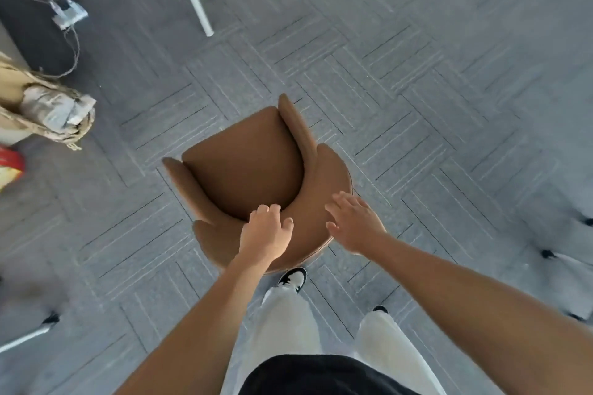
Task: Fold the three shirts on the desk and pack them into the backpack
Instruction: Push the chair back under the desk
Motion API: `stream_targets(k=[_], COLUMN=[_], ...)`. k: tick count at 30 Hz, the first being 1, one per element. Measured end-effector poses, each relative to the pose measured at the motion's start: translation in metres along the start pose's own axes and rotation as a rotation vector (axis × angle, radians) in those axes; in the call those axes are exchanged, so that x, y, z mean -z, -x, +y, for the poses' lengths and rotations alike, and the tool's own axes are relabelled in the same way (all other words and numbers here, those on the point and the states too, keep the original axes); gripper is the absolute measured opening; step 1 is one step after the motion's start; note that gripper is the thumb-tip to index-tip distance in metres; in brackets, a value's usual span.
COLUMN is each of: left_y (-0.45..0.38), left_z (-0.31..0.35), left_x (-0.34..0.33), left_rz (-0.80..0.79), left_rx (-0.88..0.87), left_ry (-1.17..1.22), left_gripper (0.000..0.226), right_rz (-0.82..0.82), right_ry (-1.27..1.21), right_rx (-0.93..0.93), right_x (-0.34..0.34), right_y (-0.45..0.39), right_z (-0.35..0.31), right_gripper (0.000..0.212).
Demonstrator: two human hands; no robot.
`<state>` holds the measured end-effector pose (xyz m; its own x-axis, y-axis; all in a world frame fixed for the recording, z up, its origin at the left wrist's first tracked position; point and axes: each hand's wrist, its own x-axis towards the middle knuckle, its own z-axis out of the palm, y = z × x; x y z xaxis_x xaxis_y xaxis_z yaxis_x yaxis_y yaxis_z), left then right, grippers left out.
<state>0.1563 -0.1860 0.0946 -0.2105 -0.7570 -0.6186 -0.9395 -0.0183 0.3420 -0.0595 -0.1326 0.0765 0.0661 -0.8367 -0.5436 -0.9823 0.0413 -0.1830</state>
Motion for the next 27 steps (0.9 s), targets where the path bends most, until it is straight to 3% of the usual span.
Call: stream_targets(k=[5,11,19,23,27], left_y=[0.028,0.025,0.014,0.006,-0.004], left_z=[0.010,0.035,0.024,0.018,0.011], left_x=[-0.068,-0.122,-0.142,-0.149,-0.147], left_rz=[0.037,0.323,0.517,0.636,0.721], left_rx=[0.138,0.266,0.307,0.290,0.271], left_ry=[0.037,0.066,-0.033,-0.026,-0.013], left_gripper=[0.049,0.055,0.062,0.056,0.053], right_rz=[0.077,0.212,0.430,0.631,0.694], right_ry=[0.024,-0.050,-0.075,-0.158,-0.172], right_rx=[0.194,0.335,0.394,0.450,0.498], right_x=[-0.022,-0.047,-0.075,-0.087,-0.085], right_y=[-0.015,-0.035,-0.065,-0.075,-0.087], right_z=[0.023,0.045,0.048,0.049,0.045], right_gripper=[0.056,0.069,0.051,0.043,0.039])
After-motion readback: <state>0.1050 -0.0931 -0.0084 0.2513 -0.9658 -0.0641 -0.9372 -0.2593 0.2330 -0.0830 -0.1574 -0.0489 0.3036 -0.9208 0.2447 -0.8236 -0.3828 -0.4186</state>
